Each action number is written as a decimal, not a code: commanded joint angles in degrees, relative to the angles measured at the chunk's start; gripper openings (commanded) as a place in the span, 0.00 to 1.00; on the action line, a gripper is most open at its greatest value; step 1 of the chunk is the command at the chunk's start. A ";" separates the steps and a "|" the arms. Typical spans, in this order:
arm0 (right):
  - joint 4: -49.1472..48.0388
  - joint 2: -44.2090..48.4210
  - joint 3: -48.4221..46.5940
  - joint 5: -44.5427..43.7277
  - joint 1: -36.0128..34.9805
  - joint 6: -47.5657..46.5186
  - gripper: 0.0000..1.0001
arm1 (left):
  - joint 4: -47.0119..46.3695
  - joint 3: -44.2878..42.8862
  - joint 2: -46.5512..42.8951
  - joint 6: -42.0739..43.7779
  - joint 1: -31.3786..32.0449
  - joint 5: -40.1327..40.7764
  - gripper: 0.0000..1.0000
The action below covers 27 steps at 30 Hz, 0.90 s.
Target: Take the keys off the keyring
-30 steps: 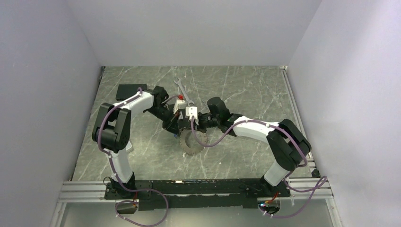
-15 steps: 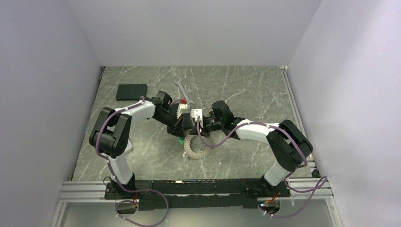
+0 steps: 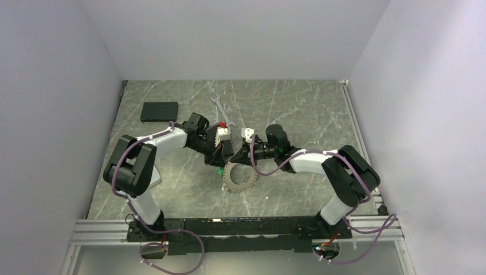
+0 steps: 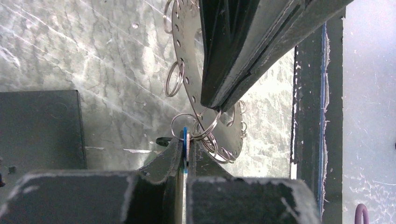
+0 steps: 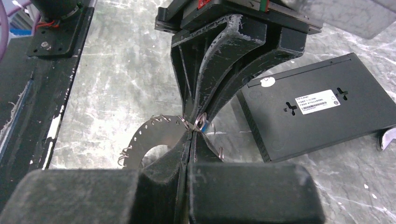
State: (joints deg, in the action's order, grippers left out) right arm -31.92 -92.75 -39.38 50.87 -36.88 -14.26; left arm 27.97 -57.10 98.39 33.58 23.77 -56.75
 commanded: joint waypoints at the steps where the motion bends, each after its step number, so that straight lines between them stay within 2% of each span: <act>1: -9.64 2.88 1.19 3.66 0.54 3.91 0.00 | -3.01 -0.10 -2.15 -1.53 0.22 -3.51 0.00; 4: -11.78 3.29 1.88 4.89 0.84 5.42 0.00 | -4.35 -0.01 -1.36 -3.57 0.22 -4.77 0.00; 11: -10.07 3.87 1.76 7.73 0.87 5.29 0.00 | -4.16 -1.89 -0.79 -5.59 -1.83 -5.17 0.00; 27: -3.55 3.98 0.88 6.90 0.76 0.87 0.00 | 4.55 -6.17 -5.23 -0.47 -2.54 -3.98 0.00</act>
State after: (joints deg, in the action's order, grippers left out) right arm -36.03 -90.72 -37.41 55.18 -35.99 -11.33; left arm 29.67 -60.16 96.12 30.39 21.71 -60.73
